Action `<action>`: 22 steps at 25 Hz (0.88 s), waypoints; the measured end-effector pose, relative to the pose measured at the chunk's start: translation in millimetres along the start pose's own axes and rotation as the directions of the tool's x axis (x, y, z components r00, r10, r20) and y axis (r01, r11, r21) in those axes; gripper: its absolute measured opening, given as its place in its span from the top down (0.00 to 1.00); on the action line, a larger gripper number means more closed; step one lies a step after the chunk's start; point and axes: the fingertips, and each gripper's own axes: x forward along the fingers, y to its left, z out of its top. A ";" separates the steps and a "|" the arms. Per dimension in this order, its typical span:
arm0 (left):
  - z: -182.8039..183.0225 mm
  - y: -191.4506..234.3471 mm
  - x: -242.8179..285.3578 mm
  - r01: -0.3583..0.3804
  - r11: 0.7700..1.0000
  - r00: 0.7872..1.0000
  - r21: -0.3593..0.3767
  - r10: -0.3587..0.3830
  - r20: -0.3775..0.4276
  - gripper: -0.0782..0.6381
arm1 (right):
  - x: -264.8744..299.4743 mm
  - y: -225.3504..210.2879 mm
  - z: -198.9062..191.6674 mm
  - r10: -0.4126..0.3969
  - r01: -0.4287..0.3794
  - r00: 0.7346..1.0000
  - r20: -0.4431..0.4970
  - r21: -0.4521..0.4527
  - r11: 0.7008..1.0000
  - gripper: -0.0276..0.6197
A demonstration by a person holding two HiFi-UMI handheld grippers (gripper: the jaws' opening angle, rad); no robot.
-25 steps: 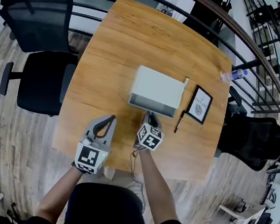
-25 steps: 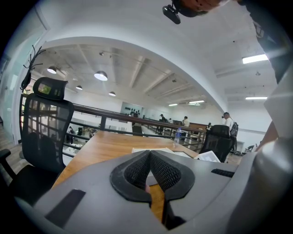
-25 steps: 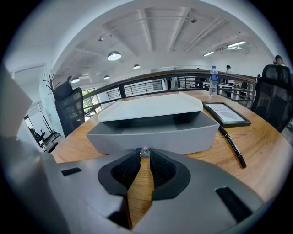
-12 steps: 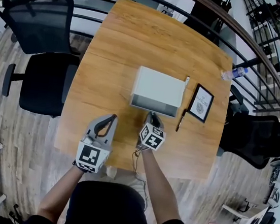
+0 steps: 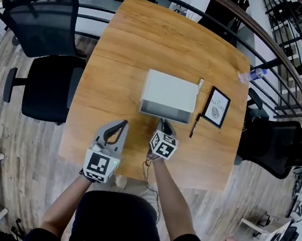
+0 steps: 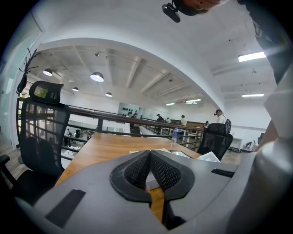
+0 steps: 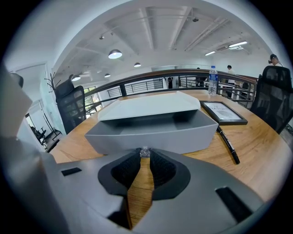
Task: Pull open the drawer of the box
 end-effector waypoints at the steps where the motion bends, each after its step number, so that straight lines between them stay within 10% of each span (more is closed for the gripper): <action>1: 0.3 -1.0 -0.9 0.000 1.000 1.000 0.001 0.000 0.000 0.87 | -1.3 -0.1 -0.5 0.000 0.000 1.000 -0.001 0.000 1.000 0.86; 22: -1.5 -19.2 -8.0 0.023 1.000 1.000 0.017 -0.023 -0.004 0.87 | -19.7 -0.9 -16.1 0.015 -0.015 1.000 -0.007 -0.024 1.000 0.86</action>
